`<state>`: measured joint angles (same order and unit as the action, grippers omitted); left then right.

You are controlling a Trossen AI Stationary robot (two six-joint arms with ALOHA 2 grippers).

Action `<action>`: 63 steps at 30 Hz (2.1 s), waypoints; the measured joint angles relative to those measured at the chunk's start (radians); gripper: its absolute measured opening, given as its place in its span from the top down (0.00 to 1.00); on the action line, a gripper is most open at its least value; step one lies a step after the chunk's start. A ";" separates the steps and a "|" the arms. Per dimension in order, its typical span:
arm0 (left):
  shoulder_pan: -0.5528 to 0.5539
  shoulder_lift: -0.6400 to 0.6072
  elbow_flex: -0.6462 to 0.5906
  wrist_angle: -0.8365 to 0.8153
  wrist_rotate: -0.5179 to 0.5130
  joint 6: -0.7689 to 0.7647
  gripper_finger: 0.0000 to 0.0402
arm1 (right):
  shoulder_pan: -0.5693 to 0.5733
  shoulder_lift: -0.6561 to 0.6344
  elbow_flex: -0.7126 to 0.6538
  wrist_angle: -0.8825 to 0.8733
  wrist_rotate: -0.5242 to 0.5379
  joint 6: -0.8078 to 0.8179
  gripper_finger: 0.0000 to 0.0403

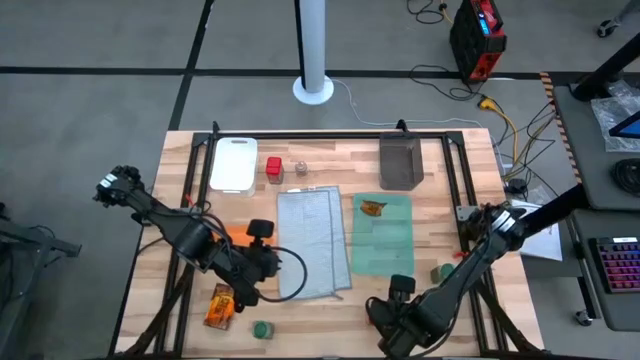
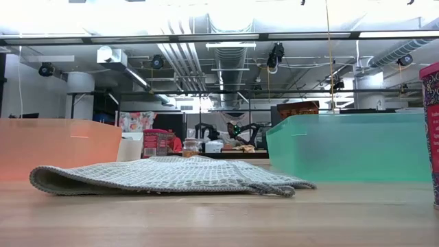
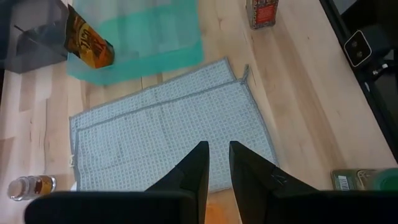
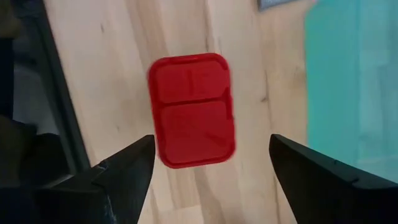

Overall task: Sort spices by type
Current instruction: Put the bottom red seasoning can into the orange bin

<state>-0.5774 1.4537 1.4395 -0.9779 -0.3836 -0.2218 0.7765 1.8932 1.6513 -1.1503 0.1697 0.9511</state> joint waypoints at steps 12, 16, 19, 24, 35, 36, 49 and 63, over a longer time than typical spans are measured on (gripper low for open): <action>0.000 -0.029 0.000 -0.006 0.054 0.004 0.88 | -0.018 0.018 0.025 0.004 -0.015 0.019 0.23; 0.000 -0.029 0.000 -0.006 0.061 0.004 0.88 | -0.025 0.035 0.025 0.000 -0.045 0.017 0.18; 0.000 -0.029 0.000 -0.006 0.070 0.004 0.88 | -0.031 0.049 0.025 -0.005 -0.065 0.002 0.15; 0.000 -0.029 0.000 0.000 0.077 -0.003 0.88 | -0.044 0.080 0.025 -0.004 -0.065 -0.028 0.13; -0.002 -0.029 0.000 0.015 0.079 -0.007 0.88 | -0.073 0.120 0.023 0.006 -0.089 -0.116 0.40; -0.002 -0.029 0.000 0.015 0.079 -0.013 0.88 | -0.077 0.117 0.023 0.006 -0.091 -0.116 0.45; -0.038 -0.037 -0.191 0.415 0.052 0.070 0.88 | -0.083 -0.009 0.117 -0.002 0.175 -0.223 0.49; 0.016 -0.178 -0.315 0.572 -0.282 0.306 0.78 | -0.385 -0.067 0.115 0.121 0.268 -0.922 0.49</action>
<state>-0.5610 1.2762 1.1246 -0.4060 -0.6654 0.0843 0.3911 1.8260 1.7660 -1.0292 0.4381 0.0294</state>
